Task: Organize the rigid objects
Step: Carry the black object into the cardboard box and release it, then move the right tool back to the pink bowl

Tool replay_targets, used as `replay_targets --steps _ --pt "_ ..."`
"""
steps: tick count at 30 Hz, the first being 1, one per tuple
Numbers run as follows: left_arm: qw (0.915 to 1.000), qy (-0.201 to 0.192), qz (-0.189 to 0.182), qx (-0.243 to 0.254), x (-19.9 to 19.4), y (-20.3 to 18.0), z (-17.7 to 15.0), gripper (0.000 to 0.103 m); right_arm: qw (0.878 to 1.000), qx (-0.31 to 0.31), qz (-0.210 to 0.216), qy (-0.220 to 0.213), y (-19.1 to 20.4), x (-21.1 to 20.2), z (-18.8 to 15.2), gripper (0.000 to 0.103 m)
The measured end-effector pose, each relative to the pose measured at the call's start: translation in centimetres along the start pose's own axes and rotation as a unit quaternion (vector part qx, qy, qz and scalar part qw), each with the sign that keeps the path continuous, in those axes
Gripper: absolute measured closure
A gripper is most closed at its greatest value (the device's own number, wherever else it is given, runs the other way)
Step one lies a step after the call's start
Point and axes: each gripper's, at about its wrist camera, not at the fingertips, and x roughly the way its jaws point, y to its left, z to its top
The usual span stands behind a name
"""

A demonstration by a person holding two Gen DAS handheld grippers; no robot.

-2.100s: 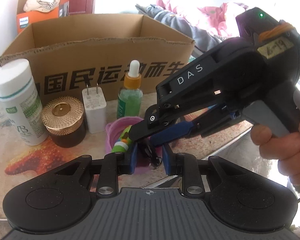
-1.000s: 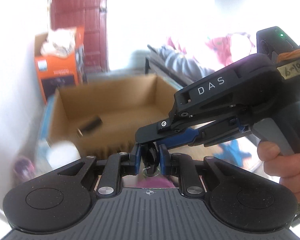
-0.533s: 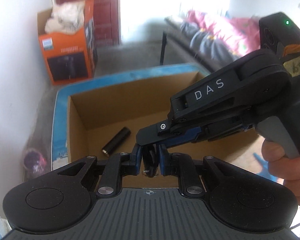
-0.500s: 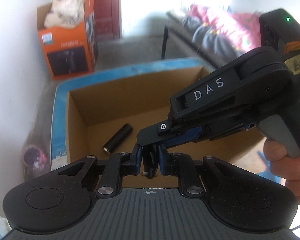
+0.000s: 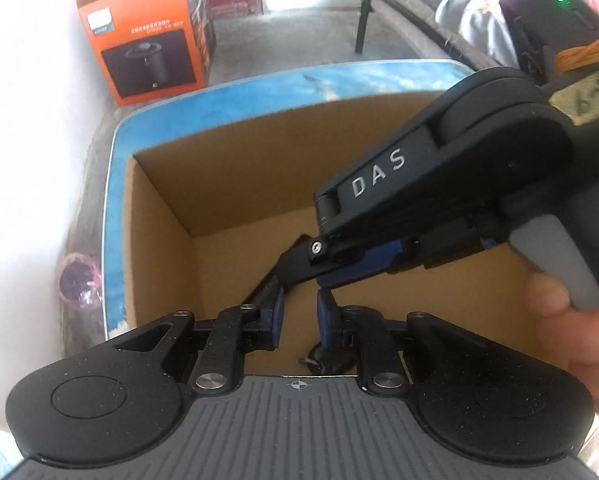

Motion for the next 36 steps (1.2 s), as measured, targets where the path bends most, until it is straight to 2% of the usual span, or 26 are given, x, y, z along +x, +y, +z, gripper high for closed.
replay_targets --steps 3,6,7,8,9,10,11,14,15,17,19,21,24,27,32,36 --pt "0.9999 -0.015 0.001 0.007 -1.1 0.0 -1.0 0.078 1.0 -0.004 -0.003 -0.004 -0.3 -1.8 -0.7 0.075" --pt "0.9993 -0.036 -0.008 0.003 -3.9 0.1 -2.7 0.064 1.0 -0.006 -0.012 0.004 -0.1 -3.1 -1.7 0.073" --pt "0.999 -0.044 -0.009 0.0 -4.7 0.2 -3.2 0.056 1.0 -0.007 -0.016 0.012 -0.1 -3.6 -1.4 0.071" --pt "0.9985 -0.054 -0.011 -0.004 -5.5 0.3 -3.7 0.048 0.999 -0.008 -0.023 0.02 -0.2 -3.9 -1.8 0.061" --pt "0.9977 -0.065 -0.014 -0.008 -6.4 0.6 -4.4 0.046 0.999 -0.008 -0.03 0.029 -0.2 -4.0 -2.2 0.052" --pt "0.9968 -0.077 -0.016 -0.013 -7.2 0.6 -5.1 0.041 0.999 -0.008 -0.037 0.04 -0.3 -4.0 -2.6 0.051" --pt "0.9958 -0.088 -0.016 -0.017 -8.3 0.8 -5.9 0.035 0.998 -0.008 -0.043 0.052 -0.4 -3.8 -2.9 0.051" --pt "0.9909 -0.127 -0.02 -0.04 -11.1 1.4 -8.2 0.028 0.993 0.001 -0.063 0.097 -1.2 -2.6 -3.5 0.047" --pt "0.9887 -0.139 -0.024 -0.05 -11.3 1.9 -8.0 0.025 0.991 0.004 -0.073 0.111 -1.3 -1.7 -3.5 0.046" --pt "0.9835 -0.163 -0.032 -0.071 -12.7 2.3 -9.6 0.011 0.986 0.009 -0.094 0.138 -1.3 0.2 -3.3 0.046" --pt "0.9782 -0.184 -0.035 -0.09 -13.0 2.9 -10.6 0.004 0.982 0.013 -0.11 0.154 -1.1 1.9 -2.6 0.046" --pt "0.9739 -0.199 -0.038 -0.103 -13.6 3.4 -11.9 0.003 0.984 0.01 -0.099 0.149 0.0 2.6 -1.4 0.041" --pt "0.9692 -0.206 -0.05 -0.125 -14.0 3.8 -13.7 0.001 0.99 -0.03 -0.09 0.102 2.6 2.8 0.7 0.04" --pt "0.9642 -0.204 -0.068 -0.155 -14.6 4.7 -15.7 0.001 0.994 -0.026 -0.06 0.088 3.8 2.6 1.7 0.04" --pt "0.956 -0.195 -0.099 -0.196 -14.4 5.8 -17.6 0.001 0.995 -0.048 -0.049 0.066 4.5 -0.1 0.3 0.04" --pt "0.949 -0.195 -0.127 -0.213 -14.2 5.9 -18.5 0.001 0.996 -0.075 -0.031 0.025 5.1 -4.7 -2.3 0.04"
